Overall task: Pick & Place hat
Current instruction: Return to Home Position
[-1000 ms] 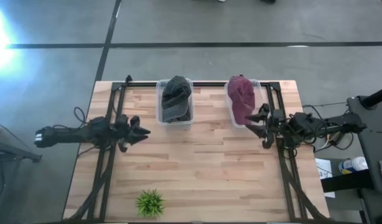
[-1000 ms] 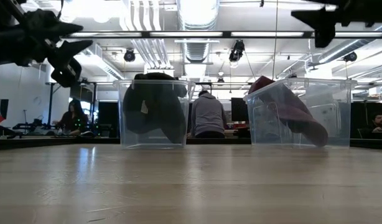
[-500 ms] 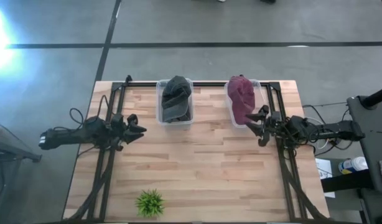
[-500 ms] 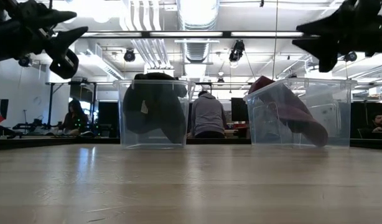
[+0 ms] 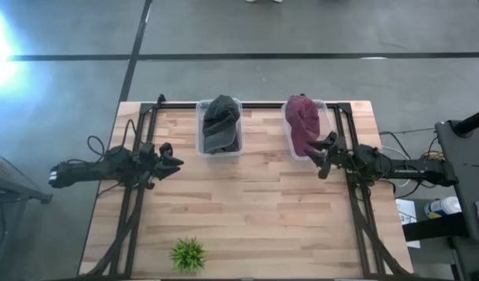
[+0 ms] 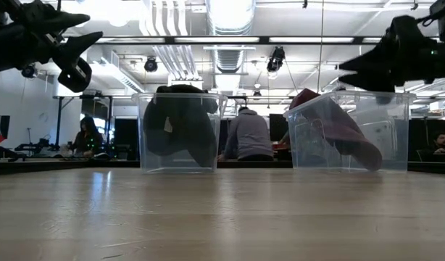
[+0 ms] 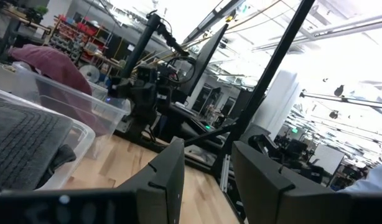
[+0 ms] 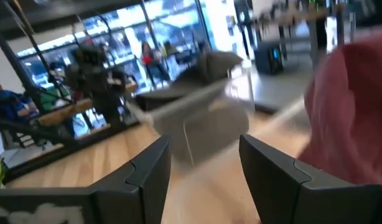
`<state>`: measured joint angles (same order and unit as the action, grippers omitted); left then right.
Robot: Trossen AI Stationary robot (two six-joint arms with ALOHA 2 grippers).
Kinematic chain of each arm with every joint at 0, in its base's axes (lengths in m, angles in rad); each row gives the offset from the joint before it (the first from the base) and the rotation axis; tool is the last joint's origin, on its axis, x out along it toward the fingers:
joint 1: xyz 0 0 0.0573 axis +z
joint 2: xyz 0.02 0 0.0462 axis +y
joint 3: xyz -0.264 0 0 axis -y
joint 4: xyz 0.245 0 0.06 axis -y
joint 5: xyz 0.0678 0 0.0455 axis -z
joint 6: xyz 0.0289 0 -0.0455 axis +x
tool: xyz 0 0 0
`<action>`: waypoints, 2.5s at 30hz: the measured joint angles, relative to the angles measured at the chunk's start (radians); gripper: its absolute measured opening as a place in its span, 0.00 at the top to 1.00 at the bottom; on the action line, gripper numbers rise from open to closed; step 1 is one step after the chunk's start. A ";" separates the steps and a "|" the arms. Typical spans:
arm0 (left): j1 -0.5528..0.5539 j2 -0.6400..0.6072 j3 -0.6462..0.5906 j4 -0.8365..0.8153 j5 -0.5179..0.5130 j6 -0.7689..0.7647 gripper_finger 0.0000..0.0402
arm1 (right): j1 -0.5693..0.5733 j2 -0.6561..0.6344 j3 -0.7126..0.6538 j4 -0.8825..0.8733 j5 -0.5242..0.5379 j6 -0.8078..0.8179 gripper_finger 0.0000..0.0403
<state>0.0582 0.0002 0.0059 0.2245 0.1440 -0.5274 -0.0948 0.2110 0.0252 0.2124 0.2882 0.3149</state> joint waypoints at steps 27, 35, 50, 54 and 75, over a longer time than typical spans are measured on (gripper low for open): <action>0.001 0.000 0.000 -0.072 0.000 0.306 0.68 | 0.000 0.012 0.003 -0.142 -0.001 0.074 0.54; 0.000 0.000 0.000 -0.205 -0.109 0.634 0.68 | 0.001 0.012 0.001 -0.132 0.000 0.074 0.54; 0.000 0.017 0.001 -0.201 -0.166 0.495 0.68 | 0.000 0.013 0.000 -0.121 0.001 0.075 0.54; 0.000 0.017 0.001 -0.201 -0.169 0.494 0.68 | 0.001 0.013 0.000 -0.120 0.001 0.075 0.54; 0.000 0.017 0.001 -0.200 -0.169 0.493 0.68 | 0.045 -0.117 -0.002 -0.046 -0.351 -0.117 0.54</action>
<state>0.0582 0.0174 0.0071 0.0242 -0.0246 -0.0345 -0.0503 0.0938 0.0227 0.1660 -0.0630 0.1978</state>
